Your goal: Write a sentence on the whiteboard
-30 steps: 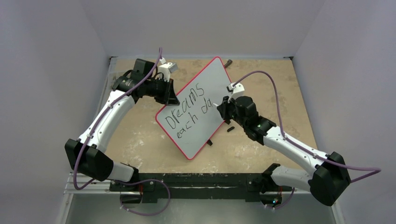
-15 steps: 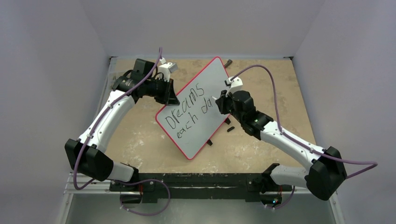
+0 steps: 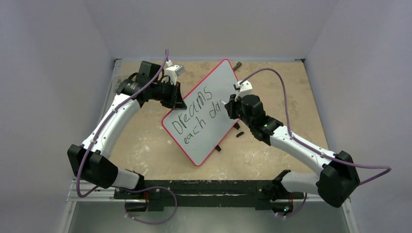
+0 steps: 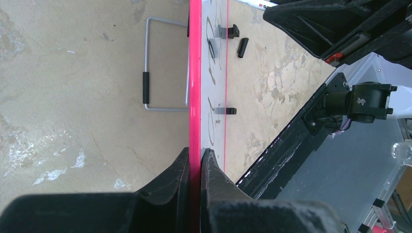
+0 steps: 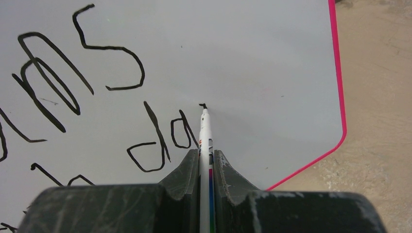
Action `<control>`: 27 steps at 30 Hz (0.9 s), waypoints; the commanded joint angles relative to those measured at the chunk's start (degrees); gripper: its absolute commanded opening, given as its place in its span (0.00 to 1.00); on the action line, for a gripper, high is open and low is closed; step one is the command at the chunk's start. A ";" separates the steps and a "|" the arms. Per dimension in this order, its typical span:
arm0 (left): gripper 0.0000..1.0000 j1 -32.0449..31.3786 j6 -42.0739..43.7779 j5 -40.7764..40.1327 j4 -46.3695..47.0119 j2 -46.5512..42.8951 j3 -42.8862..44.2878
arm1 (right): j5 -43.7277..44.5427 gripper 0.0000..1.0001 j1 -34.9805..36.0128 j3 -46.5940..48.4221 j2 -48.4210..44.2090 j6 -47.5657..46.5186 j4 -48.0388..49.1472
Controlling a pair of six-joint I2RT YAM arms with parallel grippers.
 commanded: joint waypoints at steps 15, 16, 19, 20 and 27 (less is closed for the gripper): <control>0.00 -0.27 5.09 -8.02 0.43 -0.56 0.22 | 0.70 0.00 -0.21 -3.61 -2.23 0.64 1.20; 0.00 -0.27 5.05 -8.02 0.46 -0.57 0.24 | 1.06 0.00 -0.25 -2.91 -2.03 0.38 1.02; 0.00 -0.26 5.06 -8.02 0.47 -0.65 0.22 | 1.97 0.00 -0.36 -0.63 -1.12 -0.29 0.74; 0.00 -0.27 5.01 -8.02 0.46 -0.66 0.19 | 2.07 0.00 -0.38 -0.04 -0.81 -0.50 0.74; 0.00 -0.27 5.04 -8.02 0.41 -0.74 0.24 | 1.77 0.00 -0.73 3.74 1.51 -0.90 0.81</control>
